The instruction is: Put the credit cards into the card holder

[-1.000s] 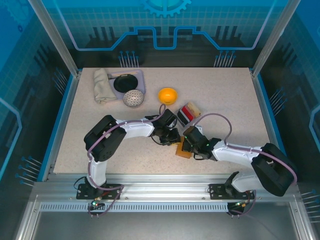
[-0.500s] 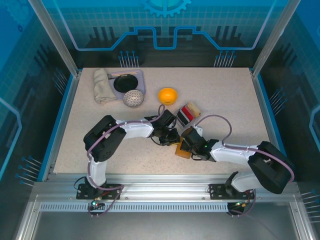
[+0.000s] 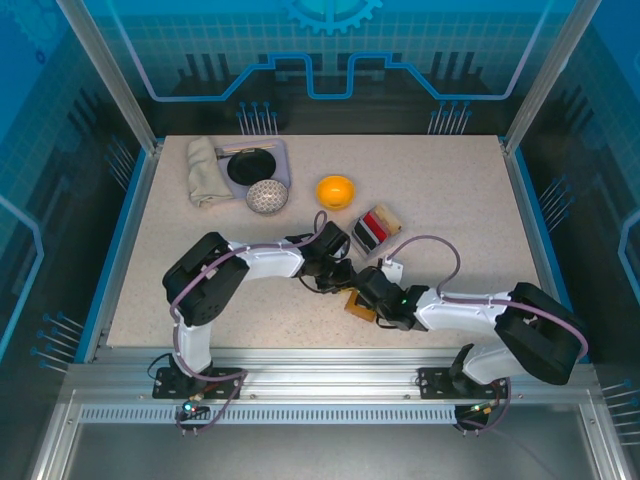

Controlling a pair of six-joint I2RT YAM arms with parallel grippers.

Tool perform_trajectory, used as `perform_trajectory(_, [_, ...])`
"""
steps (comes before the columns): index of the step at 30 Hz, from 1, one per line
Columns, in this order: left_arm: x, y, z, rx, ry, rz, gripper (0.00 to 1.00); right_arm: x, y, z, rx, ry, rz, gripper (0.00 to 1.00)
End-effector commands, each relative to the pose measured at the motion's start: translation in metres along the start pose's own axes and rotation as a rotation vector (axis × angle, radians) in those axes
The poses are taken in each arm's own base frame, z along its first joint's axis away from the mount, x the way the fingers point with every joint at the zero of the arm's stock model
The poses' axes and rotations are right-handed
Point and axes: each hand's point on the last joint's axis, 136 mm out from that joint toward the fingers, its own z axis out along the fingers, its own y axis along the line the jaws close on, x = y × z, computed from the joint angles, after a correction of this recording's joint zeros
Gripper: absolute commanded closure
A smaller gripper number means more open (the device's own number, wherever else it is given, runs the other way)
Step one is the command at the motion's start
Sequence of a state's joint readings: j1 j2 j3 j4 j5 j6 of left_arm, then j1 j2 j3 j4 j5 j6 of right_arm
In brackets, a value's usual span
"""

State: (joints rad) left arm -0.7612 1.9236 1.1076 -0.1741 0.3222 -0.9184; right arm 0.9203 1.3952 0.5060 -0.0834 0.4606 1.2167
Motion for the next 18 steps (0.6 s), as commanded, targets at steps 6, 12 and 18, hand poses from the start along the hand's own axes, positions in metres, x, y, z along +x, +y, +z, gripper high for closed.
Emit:
perform_trajectory(6, [0.013,0.005,-0.004,-0.008,0.028,-0.019,0.84,0.121,-0.158,-0.035,0.567,0.520,-0.176,1.00])
perform_trajectory(12, [0.014,0.005,-0.007,-0.004,0.031,-0.010,0.84,0.126,-0.162,-0.038,0.599,0.519,-0.178,1.00])
perform_trajectory(18, [0.015,0.005,-0.007,0.002,0.027,-0.004,0.84,0.113,-0.147,-0.037,0.579,0.476,-0.236,1.00])
